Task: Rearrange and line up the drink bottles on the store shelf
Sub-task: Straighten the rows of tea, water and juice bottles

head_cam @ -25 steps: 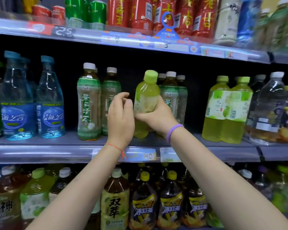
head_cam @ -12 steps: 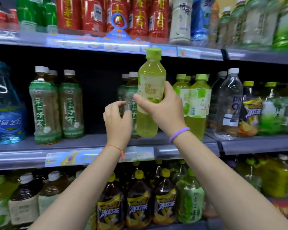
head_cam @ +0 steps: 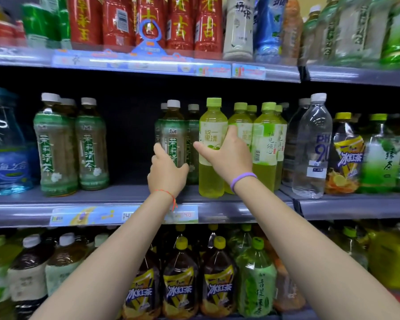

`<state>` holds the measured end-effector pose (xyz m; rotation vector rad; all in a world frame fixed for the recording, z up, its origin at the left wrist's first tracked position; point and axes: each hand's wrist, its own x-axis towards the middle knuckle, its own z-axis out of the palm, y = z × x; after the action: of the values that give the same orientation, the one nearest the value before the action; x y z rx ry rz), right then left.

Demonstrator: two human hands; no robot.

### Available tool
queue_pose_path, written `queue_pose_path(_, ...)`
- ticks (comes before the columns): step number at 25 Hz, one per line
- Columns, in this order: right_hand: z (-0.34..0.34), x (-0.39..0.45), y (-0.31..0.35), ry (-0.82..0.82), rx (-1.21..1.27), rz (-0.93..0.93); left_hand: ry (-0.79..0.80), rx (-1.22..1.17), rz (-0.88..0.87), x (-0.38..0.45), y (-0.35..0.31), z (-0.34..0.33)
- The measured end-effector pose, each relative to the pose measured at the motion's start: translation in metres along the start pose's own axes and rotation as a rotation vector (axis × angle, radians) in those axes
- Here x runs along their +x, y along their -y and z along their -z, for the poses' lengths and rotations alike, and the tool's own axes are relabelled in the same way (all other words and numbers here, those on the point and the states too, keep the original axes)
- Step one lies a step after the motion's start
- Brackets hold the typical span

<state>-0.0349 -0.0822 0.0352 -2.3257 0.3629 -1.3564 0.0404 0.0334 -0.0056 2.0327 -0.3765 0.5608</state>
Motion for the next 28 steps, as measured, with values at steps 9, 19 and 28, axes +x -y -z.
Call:
queue_pose_path(9,-0.013,-0.021,0.017,-0.309,-0.216,0.251,0.024,0.122,-0.067,0.006,0.016,0.020)
queue_pose_path(19,-0.093,-0.027,0.060,0.132,0.213,-0.201,-0.019,0.195,-0.057,0.034,0.071,0.077)
queue_pose_path(28,-0.112,-0.007,0.072,0.133,0.213,-0.483,-0.011,0.236,-0.135,0.036,0.080,0.084)
